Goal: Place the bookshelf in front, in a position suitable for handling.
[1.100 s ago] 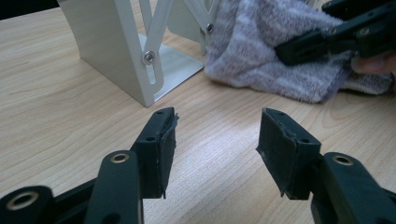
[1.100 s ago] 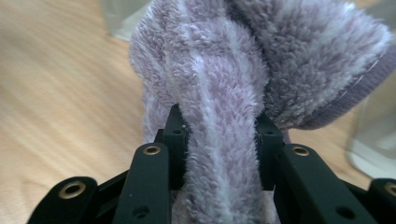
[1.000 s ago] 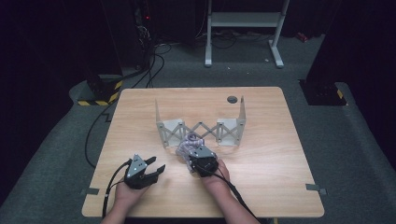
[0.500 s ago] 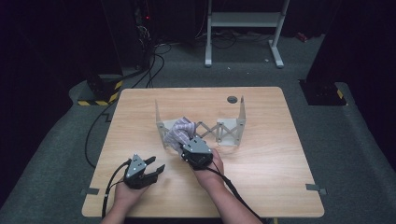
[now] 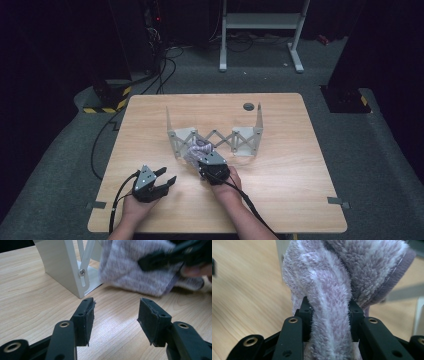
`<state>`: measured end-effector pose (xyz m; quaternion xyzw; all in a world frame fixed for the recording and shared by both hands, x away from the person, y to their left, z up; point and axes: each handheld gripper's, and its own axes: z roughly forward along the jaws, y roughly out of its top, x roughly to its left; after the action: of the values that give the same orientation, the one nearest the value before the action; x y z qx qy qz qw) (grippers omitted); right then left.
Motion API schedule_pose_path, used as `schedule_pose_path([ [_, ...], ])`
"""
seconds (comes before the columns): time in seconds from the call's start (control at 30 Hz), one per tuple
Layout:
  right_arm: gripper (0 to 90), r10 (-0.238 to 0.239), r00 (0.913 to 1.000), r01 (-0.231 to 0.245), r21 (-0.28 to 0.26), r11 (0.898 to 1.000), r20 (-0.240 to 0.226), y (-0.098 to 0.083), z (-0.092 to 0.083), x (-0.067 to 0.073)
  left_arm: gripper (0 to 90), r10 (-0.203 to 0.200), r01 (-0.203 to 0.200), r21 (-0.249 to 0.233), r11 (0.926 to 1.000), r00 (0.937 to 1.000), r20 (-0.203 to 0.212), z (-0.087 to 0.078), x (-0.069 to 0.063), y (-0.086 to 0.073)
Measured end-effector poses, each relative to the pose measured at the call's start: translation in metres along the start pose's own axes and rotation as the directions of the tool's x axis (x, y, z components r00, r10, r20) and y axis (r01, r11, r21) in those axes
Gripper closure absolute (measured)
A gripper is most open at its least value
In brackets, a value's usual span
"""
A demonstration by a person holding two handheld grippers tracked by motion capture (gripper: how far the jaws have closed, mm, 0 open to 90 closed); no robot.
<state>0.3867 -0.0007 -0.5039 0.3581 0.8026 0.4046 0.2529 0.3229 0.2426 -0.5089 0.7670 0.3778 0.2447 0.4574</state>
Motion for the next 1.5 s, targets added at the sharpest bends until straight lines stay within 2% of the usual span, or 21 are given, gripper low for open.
schedule_pose_path([
  [0.1, 66.4, 0.008, 1.0, -0.008, 0.037, 0.999, -0.004, -0.008, 0.007, -0.001, 46.2, -0.003, 0.003, 0.0, 1.0, 1.0, -0.001, 0.0, 0.0, 0.0],
  [0.2, 66.4, 0.01, 0.9999, -0.01, 0.024, 1.0, -0.005, -0.006, 0.004, 0.0, 46.3, -0.003, 0.003, -0.001, 1.0, 1.0, -0.001, -0.001, 0.001, 0.0],
  [0.43, 66.3, -0.005, 1.0, 0.005, -0.089, 0.996, 0.002, 0.021, -0.016, 0.001, 46.3, -0.01, 0.01, -0.008, 0.9999, 0.9999, -0.005, -0.002, 0.002, 0.0],
  [0.6, 66.3, -0.021, 0.9998, 0.022, -0.177, 0.984, 0.007, 0.042, -0.033, 0.005, 46.3, -0.014, 0.014, -0.012, 0.9998, 0.9999, -0.01, -0.004, 0.004, 0.001],
  [0.67, 66.2, -0.027, 0.9996, 0.028, -0.197, 0.98, 0.009, 0.046, -0.036, 0.007, 46.3, -0.015, 0.015, -0.012, 0.9998, 0.9998, -0.009, -0.004, 0.005, 0.001],
  [0.8, 66.3, -0.011, 0.9999, 0.011, -0.16, 0.987, -0.001, 0.04, -0.028, 0.005, 46.3, -0.017, 0.017, -0.013, 0.9998, 0.9998, -0.007, -0.004, 0.004, 0.0],
  [0.97, 66.3, 0.017, 0.9998, -0.017, -0.062, 0.998, -0.013, 0.017, -0.006, 0.003, 46.3, -0.015, 0.015, -0.011, 0.9998, 0.9999, -0.006, -0.004, 0.004, 0.001],
  [1.07, 66.3, 0.021, 0.9997, -0.021, -0.001, 1.0, -0.012, 0.004, 0.008, 0.002, 46.3, -0.015, 0.014, -0.01, 0.9998, 0.9999, -0.007, -0.004, 0.004, 0.0],
  [1.2, 66.3, 0.016, 0.9997, -0.015, 0.046, 0.999, -0.02, -0.006, 0.017, 0.003, 46.3, -0.014, 0.014, -0.01, 0.9999, 0.9999, -0.008, -0.004, 0.005, 0.001],
  [1.37, 66.3, -0.012, 0.9986, 0.015, 0.043, 0.999, -0.052, -0.004, 0.016, 0.017, 46.2, -0.015, 0.015, -0.013, 0.9998, 0.9994, -0.03, -0.007, 0.009, 0.001],
  [1.5, 66.3, -0.041, 0.9963, 0.042, 0.014, 0.999, -0.075, 0.004, 0.017, 0.032, 46.2, -0.042, 0.041, -0.025, 0.9988, 0.998, -0.048, -0.014, 0.017, 0.0],
])
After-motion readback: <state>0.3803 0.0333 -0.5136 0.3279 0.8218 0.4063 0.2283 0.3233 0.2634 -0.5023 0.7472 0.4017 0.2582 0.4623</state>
